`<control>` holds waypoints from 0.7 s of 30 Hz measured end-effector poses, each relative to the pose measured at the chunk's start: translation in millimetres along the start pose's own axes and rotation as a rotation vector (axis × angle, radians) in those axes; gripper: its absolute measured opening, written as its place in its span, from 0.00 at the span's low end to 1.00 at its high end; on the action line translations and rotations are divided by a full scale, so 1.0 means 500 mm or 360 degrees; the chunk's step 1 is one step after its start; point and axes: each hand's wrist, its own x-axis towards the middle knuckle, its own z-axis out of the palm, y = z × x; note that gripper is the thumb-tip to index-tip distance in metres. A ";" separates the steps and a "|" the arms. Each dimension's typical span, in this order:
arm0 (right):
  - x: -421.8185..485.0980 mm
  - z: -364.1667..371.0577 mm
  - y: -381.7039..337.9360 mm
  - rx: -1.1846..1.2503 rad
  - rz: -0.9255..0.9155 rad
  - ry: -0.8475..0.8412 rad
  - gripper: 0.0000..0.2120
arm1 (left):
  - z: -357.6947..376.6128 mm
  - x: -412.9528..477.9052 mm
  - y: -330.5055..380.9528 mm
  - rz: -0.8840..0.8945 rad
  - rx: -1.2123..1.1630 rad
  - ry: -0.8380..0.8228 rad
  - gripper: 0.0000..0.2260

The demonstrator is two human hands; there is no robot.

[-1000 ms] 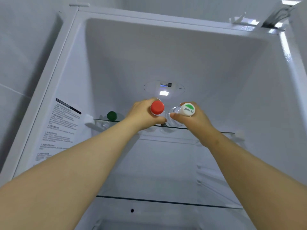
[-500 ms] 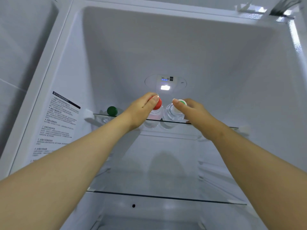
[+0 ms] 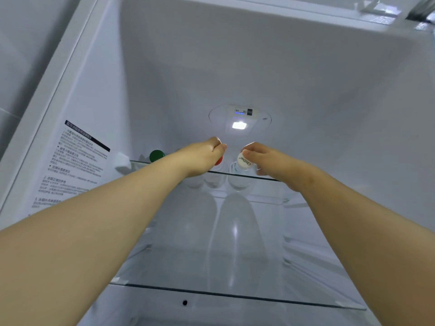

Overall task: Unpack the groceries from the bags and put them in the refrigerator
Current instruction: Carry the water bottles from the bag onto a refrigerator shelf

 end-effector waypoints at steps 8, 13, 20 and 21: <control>0.033 0.002 0.010 -0.0043 0.0139 -0.0035 0.09 | 0.002 0.038 0.013 -0.0124 0.0116 -0.0306 0.19; 0.054 0.006 0.020 -0.0198 0.0165 -0.0015 0.05 | 0.020 0.070 0.008 -0.0217 0.0176 -0.0373 0.20; 0.076 0.008 0.026 -0.0406 0.0214 -0.0094 0.06 | 0.040 0.096 0.006 -0.0193 0.0122 -0.0378 0.03; 0.079 0.007 0.027 -0.0410 0.0227 -0.0109 0.06 | 0.047 0.105 0.001 -0.0164 0.0018 -0.0355 0.05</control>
